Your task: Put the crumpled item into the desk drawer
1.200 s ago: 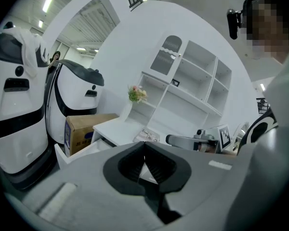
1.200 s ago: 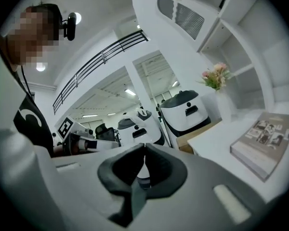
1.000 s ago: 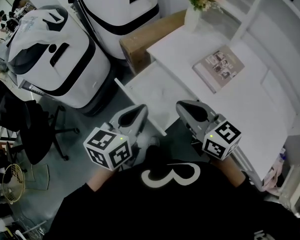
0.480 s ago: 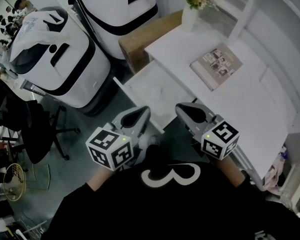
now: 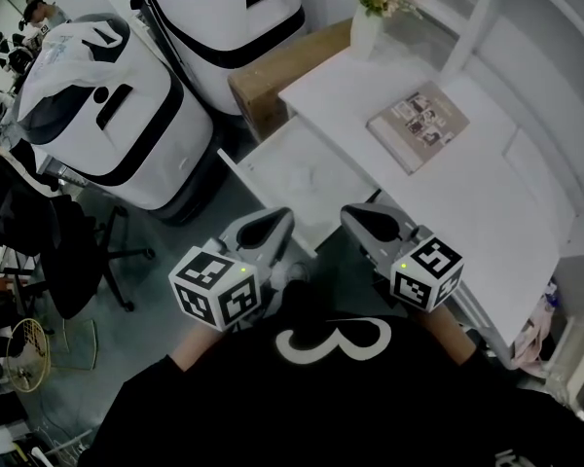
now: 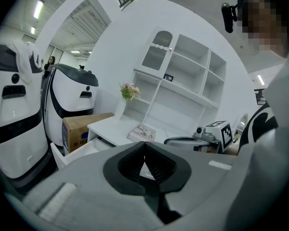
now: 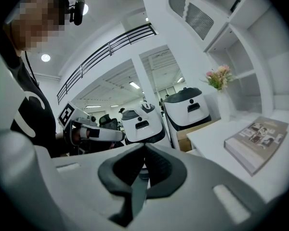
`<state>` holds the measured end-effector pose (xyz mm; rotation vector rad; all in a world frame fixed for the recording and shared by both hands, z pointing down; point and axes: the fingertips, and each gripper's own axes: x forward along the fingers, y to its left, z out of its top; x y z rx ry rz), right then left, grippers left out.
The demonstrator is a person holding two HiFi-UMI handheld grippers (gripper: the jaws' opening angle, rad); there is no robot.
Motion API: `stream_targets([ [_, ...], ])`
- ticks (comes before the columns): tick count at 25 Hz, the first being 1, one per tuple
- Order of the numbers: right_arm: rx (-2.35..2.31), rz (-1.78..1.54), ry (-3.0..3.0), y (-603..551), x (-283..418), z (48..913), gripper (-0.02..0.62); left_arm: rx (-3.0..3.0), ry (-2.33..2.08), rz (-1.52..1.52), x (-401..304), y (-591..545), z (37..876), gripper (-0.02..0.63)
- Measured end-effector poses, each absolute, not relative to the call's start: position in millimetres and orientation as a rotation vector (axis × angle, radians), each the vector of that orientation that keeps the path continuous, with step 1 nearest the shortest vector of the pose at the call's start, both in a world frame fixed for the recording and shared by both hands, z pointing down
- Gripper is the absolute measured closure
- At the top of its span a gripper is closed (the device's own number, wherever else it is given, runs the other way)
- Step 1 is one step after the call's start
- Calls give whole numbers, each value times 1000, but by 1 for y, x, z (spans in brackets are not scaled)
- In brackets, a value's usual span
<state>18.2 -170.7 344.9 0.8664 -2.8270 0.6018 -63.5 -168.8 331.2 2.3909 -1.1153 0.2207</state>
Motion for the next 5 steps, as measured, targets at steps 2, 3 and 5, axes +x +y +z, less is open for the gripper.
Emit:
stream_targets([
  [2,870,612,-2825,-171,21,347,592,2392,-1110,224,-61,-170,333,597],
  [3,872,618,-2824,-171,22,348,592,2392,-1108,228,-60,-170,334,597],
  [5,874,631,-2823,-172,24,350,592,2391,-1102,235,-58,-170,336,597],
])
